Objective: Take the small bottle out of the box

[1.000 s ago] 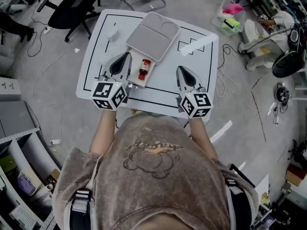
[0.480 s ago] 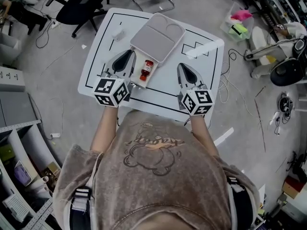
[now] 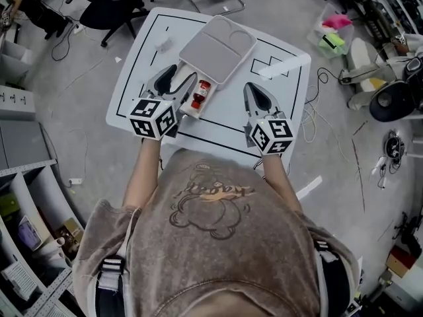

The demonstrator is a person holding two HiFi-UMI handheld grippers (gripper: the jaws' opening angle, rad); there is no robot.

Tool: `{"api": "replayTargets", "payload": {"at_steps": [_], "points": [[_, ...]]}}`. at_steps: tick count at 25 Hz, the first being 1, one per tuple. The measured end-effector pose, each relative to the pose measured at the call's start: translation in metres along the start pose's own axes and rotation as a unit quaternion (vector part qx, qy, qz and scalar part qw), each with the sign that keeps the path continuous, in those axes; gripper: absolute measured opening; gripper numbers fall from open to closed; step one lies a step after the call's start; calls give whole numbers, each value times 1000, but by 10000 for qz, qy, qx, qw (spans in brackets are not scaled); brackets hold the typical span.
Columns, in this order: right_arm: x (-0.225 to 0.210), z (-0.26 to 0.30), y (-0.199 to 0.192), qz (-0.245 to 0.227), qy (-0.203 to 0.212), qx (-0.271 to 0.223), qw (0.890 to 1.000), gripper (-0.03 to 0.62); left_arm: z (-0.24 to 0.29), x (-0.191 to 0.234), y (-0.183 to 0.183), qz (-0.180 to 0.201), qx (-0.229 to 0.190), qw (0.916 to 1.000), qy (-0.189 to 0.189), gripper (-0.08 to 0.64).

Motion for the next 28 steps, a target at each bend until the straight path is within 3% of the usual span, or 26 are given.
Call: {"api": "replayTargets", "payload": {"at_steps": [7, 17, 28], "points": [[-8, -2, 1, -1, -12, -22, 10000, -3, 16, 9, -6, 44, 452, 9986, 266, 362], [-15, -2, -2, 38, 8, -20, 10000, -3, 48, 22, -26, 556, 1589, 9846, 480, 372], [-25, -3, -8, 149, -109, -16, 9998, -3, 82, 33, -59, 888, 2926, 9505, 562, 373]]}}
Point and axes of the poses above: the fingertips, and each gripper's own axes: z forward along the fingers, x to its left, y out of its top, the point moved 10 cm from there along -z, backward along the fingers, and after that the axes turned 15 degrees about -z, right-handed, at the moved point
